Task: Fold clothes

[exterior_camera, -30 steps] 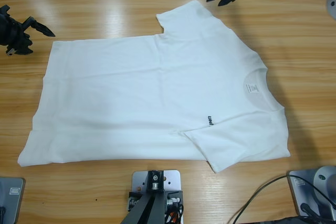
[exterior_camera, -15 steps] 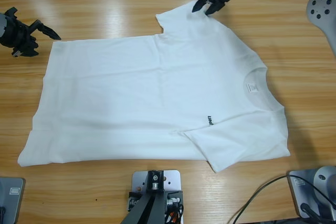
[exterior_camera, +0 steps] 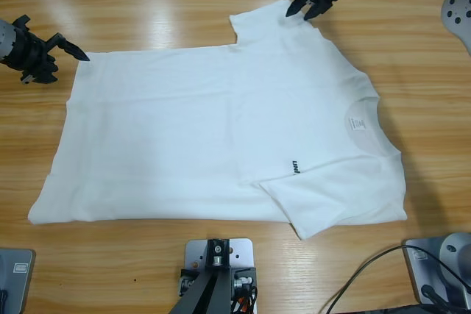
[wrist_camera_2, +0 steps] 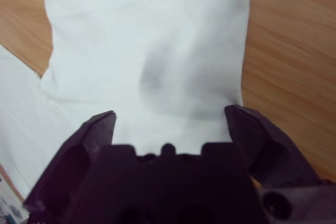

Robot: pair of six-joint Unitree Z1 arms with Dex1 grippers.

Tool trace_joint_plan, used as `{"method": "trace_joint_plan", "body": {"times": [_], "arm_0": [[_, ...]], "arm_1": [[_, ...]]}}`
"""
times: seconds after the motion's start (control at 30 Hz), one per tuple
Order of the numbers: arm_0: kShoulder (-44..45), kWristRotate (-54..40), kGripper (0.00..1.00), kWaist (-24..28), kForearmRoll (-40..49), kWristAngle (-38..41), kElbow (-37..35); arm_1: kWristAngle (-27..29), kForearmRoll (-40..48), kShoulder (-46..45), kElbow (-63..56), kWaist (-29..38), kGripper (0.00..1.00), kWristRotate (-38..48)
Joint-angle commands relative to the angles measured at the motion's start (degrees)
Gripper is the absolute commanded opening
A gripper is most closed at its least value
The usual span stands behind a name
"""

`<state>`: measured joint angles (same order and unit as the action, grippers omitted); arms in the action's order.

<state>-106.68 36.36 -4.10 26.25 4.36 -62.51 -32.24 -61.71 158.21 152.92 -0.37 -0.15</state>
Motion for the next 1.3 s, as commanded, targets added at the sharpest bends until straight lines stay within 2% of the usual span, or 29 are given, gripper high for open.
{"method": "trace_joint_plan", "body": {"times": [0.03, 0.27, 0.57, 0.73, 0.93, 1.3], "arm_0": [[-3.9, 0.9, 0.93, -1.4, -0.2, -1.2, 2.1], [-3.7, 0.9, 0.928, -1.7, -0.4, -1.4, 2.5], [-3.1, 0.8, 0.927, -1.8, -0.7, -1.5, 3.1], [-3.7, 0.9, 0.928, -1.8, -1.2, -1.5, 3.2], [-3.8, 1.3, 0.927, -1.8, -1.5, -1.5, 3.4], [-3.6, 1.3, 0.931, -1.8, -1.8, -1.5, 4.5]], "arm_1": [[1.1, -3.1, -0.8, 14.1, -1.4, 0.872, -0.5], [-0.1, -3.3, -4.8, 13.9, -1.4, 0.873, -0.5], [1.9, -4.3, 2.1, 13.7, -4.0, 0.872, -0.5], [2.4, -6.8, 1.7, 13.7, -5.1, 0.872, -0.6], [0.1, -10.0, 1.7, 13.7, -4.2, 0.862, -0.2], [-3.0, -9.7, 3.9, 13.7, -1.8, 0.847, 1.1]]}}
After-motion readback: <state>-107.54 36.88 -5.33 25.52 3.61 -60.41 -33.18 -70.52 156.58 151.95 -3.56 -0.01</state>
